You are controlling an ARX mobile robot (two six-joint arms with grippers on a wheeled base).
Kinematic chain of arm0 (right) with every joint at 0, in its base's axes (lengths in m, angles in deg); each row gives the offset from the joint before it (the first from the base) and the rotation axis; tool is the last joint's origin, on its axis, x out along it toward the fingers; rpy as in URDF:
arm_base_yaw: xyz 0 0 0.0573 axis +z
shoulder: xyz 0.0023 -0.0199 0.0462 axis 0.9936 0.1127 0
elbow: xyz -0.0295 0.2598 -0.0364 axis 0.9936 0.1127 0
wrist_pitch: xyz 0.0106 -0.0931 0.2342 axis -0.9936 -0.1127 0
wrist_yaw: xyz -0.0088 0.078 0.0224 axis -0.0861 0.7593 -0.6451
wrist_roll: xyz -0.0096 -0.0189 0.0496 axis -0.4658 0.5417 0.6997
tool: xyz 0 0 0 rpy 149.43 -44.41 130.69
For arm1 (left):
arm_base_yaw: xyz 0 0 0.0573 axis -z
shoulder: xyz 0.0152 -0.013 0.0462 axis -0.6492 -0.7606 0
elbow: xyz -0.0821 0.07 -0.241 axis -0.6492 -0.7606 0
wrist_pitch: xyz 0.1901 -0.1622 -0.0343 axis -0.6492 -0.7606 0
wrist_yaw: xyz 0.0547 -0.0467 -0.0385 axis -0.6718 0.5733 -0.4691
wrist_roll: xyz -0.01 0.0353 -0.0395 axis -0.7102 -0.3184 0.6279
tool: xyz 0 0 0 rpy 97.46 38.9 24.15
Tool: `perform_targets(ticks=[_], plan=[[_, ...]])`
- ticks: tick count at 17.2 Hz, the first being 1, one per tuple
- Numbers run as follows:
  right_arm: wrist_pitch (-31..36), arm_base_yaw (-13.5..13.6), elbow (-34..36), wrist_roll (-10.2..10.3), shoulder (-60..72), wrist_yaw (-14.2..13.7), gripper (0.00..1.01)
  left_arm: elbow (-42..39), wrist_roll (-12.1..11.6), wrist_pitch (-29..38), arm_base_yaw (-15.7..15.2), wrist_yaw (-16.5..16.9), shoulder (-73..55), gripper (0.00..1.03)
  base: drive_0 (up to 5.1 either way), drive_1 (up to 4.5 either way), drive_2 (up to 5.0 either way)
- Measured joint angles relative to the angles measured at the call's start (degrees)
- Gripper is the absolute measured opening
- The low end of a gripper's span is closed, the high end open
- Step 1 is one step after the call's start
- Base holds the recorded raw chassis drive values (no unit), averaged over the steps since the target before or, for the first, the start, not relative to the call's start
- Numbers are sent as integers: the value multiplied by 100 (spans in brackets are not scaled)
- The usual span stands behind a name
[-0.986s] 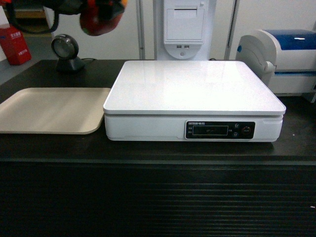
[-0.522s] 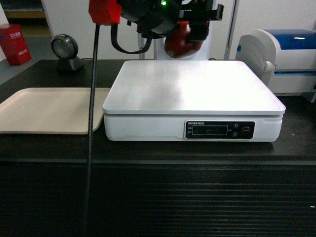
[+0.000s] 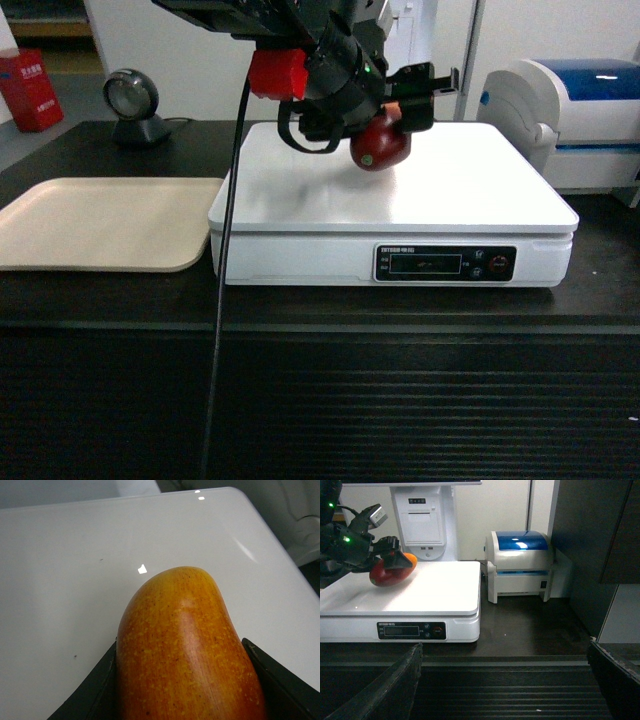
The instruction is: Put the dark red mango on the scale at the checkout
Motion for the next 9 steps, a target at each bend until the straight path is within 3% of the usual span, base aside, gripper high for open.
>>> perform_targets(ticks=[5,6,9], plan=[[2,0,0,0,0,0,98,468,190,-393,-74,-236,-356,61,0,0,0],[2,0,0,0,0,0,98,468,195,-404,-74,-232,-356,66,0,0,0],[2,0,0,0,0,0,98,468,177,-363,-70,-114,-356,99,0,0,0]])
